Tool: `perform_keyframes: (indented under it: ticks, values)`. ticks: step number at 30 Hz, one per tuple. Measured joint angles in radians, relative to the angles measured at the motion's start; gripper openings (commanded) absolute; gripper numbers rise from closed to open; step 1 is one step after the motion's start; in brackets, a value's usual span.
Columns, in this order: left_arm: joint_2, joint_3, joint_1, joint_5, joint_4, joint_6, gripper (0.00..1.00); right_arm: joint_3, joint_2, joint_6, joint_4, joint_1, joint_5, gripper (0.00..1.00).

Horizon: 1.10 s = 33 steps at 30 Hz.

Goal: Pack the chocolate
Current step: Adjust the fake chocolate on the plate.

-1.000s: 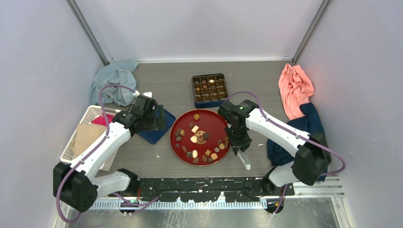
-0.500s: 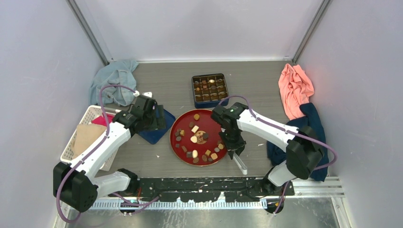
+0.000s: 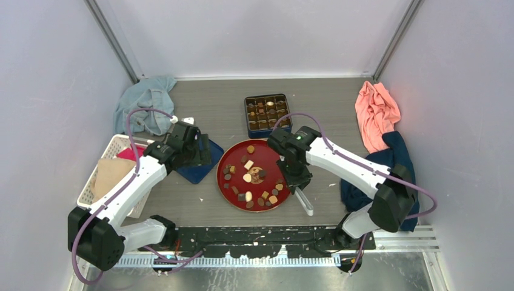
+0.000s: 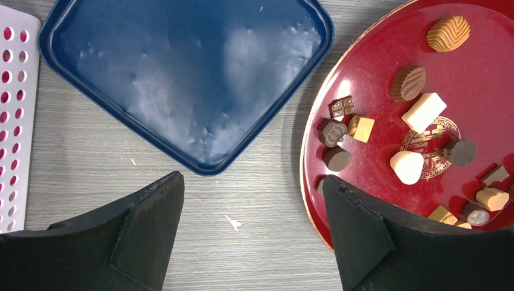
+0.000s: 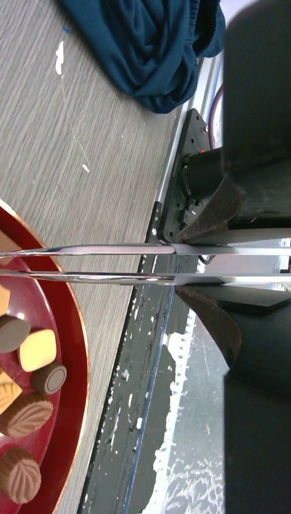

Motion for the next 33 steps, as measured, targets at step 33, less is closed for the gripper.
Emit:
perform_keyframes:
  ticks: [33]
  values:
    - [0.014,0.000,0.000,0.011,0.005,0.000,0.85,-0.110,0.039,0.040,-0.008,-0.005,0.031,0.25]
